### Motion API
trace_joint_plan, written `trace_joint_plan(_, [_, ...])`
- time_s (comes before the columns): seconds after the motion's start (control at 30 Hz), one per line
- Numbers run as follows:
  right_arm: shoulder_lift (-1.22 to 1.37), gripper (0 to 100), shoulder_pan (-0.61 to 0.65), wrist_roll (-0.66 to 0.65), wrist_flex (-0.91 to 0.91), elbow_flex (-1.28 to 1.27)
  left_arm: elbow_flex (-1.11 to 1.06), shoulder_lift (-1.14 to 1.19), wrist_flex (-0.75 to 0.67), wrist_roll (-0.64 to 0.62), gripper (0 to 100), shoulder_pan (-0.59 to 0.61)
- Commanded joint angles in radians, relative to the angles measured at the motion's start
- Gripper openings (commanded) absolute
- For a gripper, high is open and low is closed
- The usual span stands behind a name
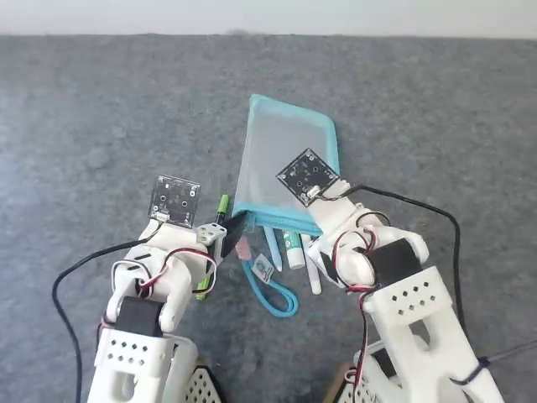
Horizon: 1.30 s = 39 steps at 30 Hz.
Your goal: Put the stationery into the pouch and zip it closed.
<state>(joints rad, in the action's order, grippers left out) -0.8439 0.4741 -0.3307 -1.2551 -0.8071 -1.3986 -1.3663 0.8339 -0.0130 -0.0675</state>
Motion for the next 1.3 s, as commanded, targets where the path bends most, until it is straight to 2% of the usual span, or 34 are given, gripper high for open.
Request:
trace_joint_plan(0.0, [-0.028,6.9,0.012,0.014,0.021,0.058,0.008,-0.018,-0.002,-0.02,29,-0.044])
trace_joint_plan(0.3, [-0.015,6.9,0.012,0.012,0.203,-0.048,0.005,-0.018,0.021,-0.015,29,-0.071])
trace_joint_plan(0.57, [0.263,6.7,0.007,0.012,0.334,-0.026,0.013,-0.018,0.068,-0.015,29,-0.077])
trace_joint_plan(0.73, [0.341,6.6,-0.071,0.012,0.337,0.049,0.013,-0.018,0.063,-0.014,29,-0.061])
trace_joint_plan(0.83, [0.318,6.5,-0.074,0.015,0.302,0.058,0.035,-0.02,0.029,-0.02,29,0.063])
trace_joint_plan(1.0, [0.266,6.9,0.108,0.077,0.26,0.109,0.136,-0.011,0.021,-0.121,29,0.41])
trace_joint_plan(1.17, [0.426,6.9,0.26,0.087,0.289,0.196,0.199,-0.011,0.025,-0.087,29,0.628])
trace_joint_plan(1.27, [0.55,6.9,0.341,0.15,0.328,0.273,0.2,-0.009,-0.014,-0.078,29,0.72])
